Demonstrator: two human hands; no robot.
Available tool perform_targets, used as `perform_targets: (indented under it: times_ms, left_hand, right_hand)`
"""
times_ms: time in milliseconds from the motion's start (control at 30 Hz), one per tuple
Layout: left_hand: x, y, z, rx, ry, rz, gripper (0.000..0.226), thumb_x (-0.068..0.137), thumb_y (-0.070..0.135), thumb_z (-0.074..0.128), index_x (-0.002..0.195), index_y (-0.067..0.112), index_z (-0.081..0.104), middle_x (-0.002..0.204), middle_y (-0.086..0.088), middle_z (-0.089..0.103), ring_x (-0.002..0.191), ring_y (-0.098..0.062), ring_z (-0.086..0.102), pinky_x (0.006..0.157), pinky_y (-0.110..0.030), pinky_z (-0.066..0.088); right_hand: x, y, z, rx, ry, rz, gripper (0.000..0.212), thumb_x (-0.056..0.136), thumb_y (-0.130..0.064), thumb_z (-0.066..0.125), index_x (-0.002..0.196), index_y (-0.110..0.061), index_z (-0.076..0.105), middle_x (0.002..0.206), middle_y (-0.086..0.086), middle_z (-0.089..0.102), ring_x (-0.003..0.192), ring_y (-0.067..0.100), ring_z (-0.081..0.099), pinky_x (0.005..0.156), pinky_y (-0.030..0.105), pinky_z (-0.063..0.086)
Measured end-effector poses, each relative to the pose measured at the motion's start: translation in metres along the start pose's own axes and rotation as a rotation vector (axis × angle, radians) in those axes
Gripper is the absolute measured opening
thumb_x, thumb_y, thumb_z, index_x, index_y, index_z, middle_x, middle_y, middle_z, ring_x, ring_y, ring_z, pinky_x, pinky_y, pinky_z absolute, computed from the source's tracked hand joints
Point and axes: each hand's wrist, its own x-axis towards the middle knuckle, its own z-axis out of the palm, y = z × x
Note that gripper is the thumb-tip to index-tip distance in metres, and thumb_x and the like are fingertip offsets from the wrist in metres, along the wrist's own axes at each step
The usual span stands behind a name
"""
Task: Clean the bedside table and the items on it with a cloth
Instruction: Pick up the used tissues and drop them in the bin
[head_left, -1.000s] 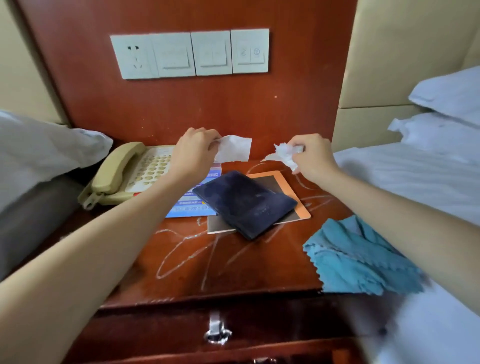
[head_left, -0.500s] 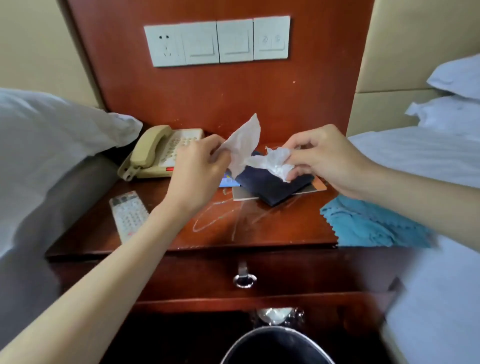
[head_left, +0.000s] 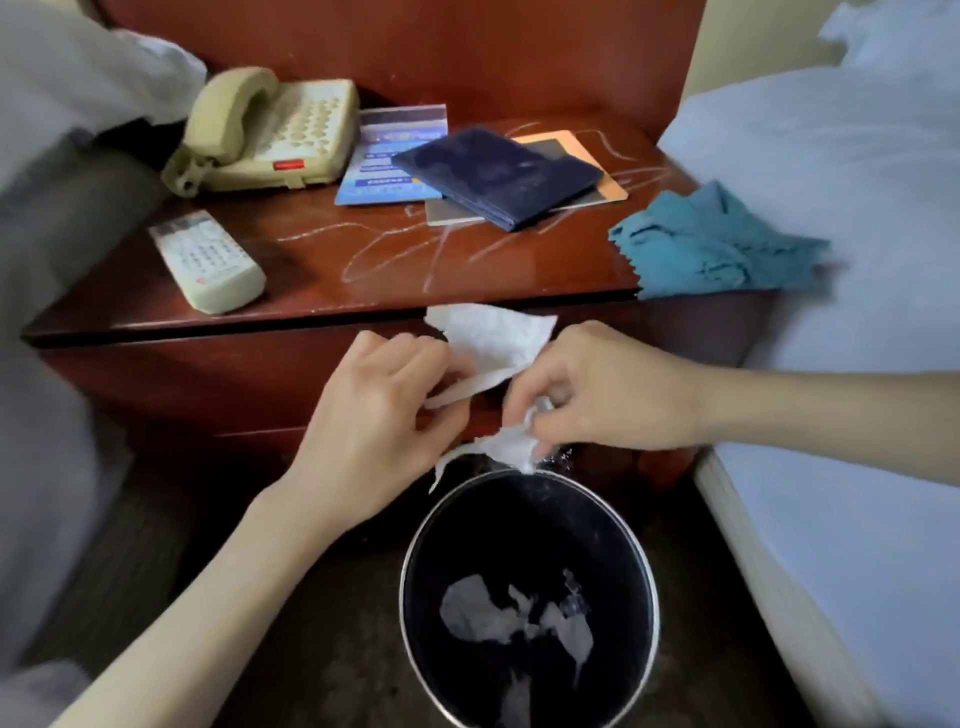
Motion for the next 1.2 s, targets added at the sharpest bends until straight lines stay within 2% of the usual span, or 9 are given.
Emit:
perform_targets:
  times_ms: [233,333,433,533,633,700,900,1067,1200]
  left_hand:
    - [-0.04,-0.006,0.051,0.021,-0.429,0.285,0.008,0.078,0.01,0.06,0.086,0.009,0.061,0.073,0.001,0.057,0.063,-0.018,0.053,0.067,-0.028,0.04]
    - [-0.055,-0.009,0.069,0.033,-0.606,0.306,0.013,0.084,0.02,0.049,0.091,0.013,0.058,0.078,0.001,0.06,0.07,-0.02,0.059,0.071,-0.03,0.045]
    - [-0.063,-0.009,0.083,0.013,-0.693,0.303,0.02,0.093,0.029,0.044,0.096,0.016,0.059,0.086,0.003,0.063,0.079,-0.018,0.063,0.076,-0.029,0.047]
    - [-0.067,-0.011,0.093,-0.029,-0.713,0.283,0.022,0.095,0.028,0.046,0.112,0.018,0.056,0.101,0.003,0.062,0.093,-0.018,0.062,0.086,-0.027,0.045]
    - [-0.067,-0.011,0.096,-0.018,-0.734,0.262,0.03,0.094,0.026,0.042,0.121,0.019,0.052,0.109,0.002,0.058,0.104,-0.02,0.057,0.092,-0.029,0.044]
    - [-0.063,-0.008,0.094,0.007,-0.728,0.256,0.028,0.095,0.03,0.04,0.117,0.019,0.054,0.109,0.003,0.058,0.105,-0.018,0.056,0.093,-0.029,0.043]
    - [-0.04,-0.013,0.055,-0.132,-0.662,-0.169,0.014,0.092,0.031,0.049,0.101,0.029,0.058,0.097,0.012,0.065,0.09,-0.014,0.063,0.078,-0.036,0.052]
    - [-0.006,-0.004,0.001,-0.25,-0.534,-0.228,0.012,0.091,0.023,0.055,0.085,0.028,0.065,0.067,0.01,0.069,0.062,-0.003,0.066,0.062,-0.023,0.052]
    - [0.035,-0.004,-0.051,-0.259,-0.399,-0.22,0.016,0.086,0.028,0.052,0.073,0.026,0.063,0.057,0.01,0.067,0.046,-0.005,0.063,0.05,-0.01,0.046]
  right_hand:
    - [-0.02,0.049,0.044,-0.13,-0.32,0.122,0.015,0.077,0.001,0.054,0.078,-0.002,0.07,0.046,-0.005,0.054,0.051,0.011,0.068,0.062,0.003,0.042]
    - [-0.025,0.066,0.058,-0.104,-0.329,0.197,0.019,0.075,0.005,0.052,0.066,-0.008,0.063,0.043,-0.006,0.049,0.046,0.009,0.063,0.054,0.02,0.05]
    - [-0.028,0.078,0.071,-0.117,-0.356,0.241,0.027,0.071,0.008,0.052,0.085,-0.008,0.068,0.039,-0.014,0.051,0.044,0.001,0.051,0.049,0.013,0.038]
    - [-0.03,0.082,0.08,-0.102,-0.392,0.249,0.032,0.074,0.006,0.053,0.098,-0.008,0.067,0.055,-0.021,0.061,0.05,-0.008,0.053,0.054,0.009,0.038]
    - [-0.026,0.081,0.083,-0.075,-0.419,0.225,0.032,0.08,0.001,0.058,0.11,-0.008,0.064,0.1,0.004,0.069,0.066,-0.005,0.055,0.065,0.004,0.039]
    - [-0.022,0.08,0.082,-0.089,-0.428,0.194,0.031,0.081,-0.002,0.06,0.111,-0.007,0.064,0.107,0.008,0.068,0.064,0.002,0.052,0.063,0.0,0.035]
    - [-0.009,0.056,0.043,-0.227,-0.464,0.025,0.017,0.082,-0.006,0.057,0.094,-0.007,0.069,0.071,0.0,0.067,0.056,-0.003,0.055,0.056,0.008,0.039]
    - [0.009,0.018,-0.009,-0.132,-0.234,-0.073,0.011,0.087,-0.012,0.057,0.086,-0.013,0.068,0.067,0.003,0.069,0.056,0.013,0.063,0.057,0.018,0.05]
    - [0.019,-0.008,-0.049,-0.101,-0.064,-0.216,0.01,0.087,-0.013,0.06,0.085,-0.015,0.07,0.059,0.001,0.066,0.047,0.012,0.06,0.054,0.007,0.041]
